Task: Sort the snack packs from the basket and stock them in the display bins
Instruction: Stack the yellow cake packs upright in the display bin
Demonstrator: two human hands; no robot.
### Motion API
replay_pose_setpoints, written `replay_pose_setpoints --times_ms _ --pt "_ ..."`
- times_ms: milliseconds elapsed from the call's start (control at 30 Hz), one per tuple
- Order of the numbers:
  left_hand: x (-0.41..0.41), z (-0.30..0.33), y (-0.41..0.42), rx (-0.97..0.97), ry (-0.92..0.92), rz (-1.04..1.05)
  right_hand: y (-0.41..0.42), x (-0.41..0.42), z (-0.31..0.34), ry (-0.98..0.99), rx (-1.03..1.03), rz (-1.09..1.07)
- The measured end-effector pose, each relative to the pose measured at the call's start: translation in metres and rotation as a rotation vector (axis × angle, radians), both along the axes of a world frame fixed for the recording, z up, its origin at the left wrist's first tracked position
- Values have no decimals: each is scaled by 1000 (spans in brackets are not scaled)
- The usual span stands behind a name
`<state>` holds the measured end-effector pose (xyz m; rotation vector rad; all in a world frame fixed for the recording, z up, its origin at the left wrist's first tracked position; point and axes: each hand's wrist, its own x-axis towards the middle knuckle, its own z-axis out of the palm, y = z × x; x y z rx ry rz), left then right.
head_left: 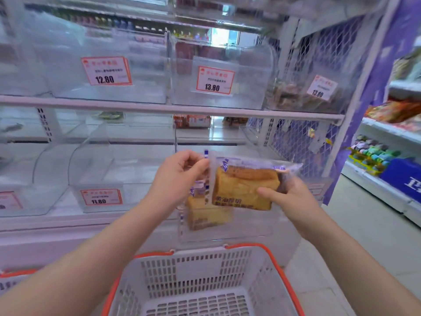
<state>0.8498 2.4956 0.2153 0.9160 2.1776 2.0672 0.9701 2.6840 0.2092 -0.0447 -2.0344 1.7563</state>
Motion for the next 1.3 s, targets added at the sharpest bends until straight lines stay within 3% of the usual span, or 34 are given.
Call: replay_pose_setpoints --times_ms 100,267,400,533,667,833,967,1133,1200,1300 --pt "-28 12 13 -239 180 58 22 -15 10 -12 -54 -51" --pt "-64 15 28 -857 419 6 44 -30 3 -323 54 101" --pt "-78 22 43 -911 326 -91 43 -49 -3 -395 104 148" --pt "-80 24 56 -1111 353 -287 24 -66 -20 -559 145 178" --pt "-74 16 59 -1187 467 -358 27 -75 -16 -856 708 -35" --pt "-58 -6 61 -1415 661 -363 34 -82 -14 -1081 480 25" --pt "-58 -9 62 -1385 743 -373 28 -93 -19 -1142 309 69" --pt "-70 2 52 -1416 754 -518 16 -92 -19 -994 5 379" --pt "-77 2 45 -1397 711 -546 14 -93 -22 -969 14 444" --pt "-79 -2 38 -1346 671 -486 12 -101 -25 -940 254 328"
